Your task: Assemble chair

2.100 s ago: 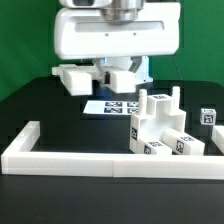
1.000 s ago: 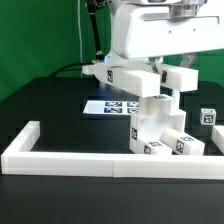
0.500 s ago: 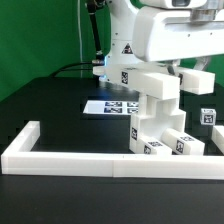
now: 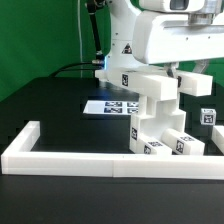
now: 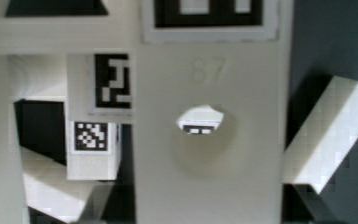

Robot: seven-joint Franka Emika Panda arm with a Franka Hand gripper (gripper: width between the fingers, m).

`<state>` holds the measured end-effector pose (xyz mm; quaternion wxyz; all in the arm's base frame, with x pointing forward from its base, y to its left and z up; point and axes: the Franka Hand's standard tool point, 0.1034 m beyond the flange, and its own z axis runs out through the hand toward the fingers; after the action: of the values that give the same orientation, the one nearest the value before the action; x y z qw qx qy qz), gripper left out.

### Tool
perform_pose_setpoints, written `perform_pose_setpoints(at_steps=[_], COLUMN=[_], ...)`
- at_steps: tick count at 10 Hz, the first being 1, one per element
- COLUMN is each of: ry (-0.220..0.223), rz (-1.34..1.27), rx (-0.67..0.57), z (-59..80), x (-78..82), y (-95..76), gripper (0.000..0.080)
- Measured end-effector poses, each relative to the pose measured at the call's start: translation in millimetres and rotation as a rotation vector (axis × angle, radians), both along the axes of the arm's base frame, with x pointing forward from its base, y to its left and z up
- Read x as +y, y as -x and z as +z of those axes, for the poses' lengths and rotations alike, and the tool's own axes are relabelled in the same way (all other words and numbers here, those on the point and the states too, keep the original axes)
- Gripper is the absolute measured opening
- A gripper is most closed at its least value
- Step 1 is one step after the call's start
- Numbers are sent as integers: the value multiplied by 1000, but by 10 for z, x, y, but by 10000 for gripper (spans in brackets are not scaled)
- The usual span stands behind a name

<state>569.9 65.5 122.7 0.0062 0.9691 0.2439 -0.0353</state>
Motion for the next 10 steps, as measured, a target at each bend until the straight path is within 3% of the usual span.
perform_pose_setpoints(at_steps=[4, 10], ry=[-2, -2], rz=[-22, -27], rx=[-24, -30], z=[-9, -10], x=[96, 68], y=[4, -10], gripper=[290, 290])
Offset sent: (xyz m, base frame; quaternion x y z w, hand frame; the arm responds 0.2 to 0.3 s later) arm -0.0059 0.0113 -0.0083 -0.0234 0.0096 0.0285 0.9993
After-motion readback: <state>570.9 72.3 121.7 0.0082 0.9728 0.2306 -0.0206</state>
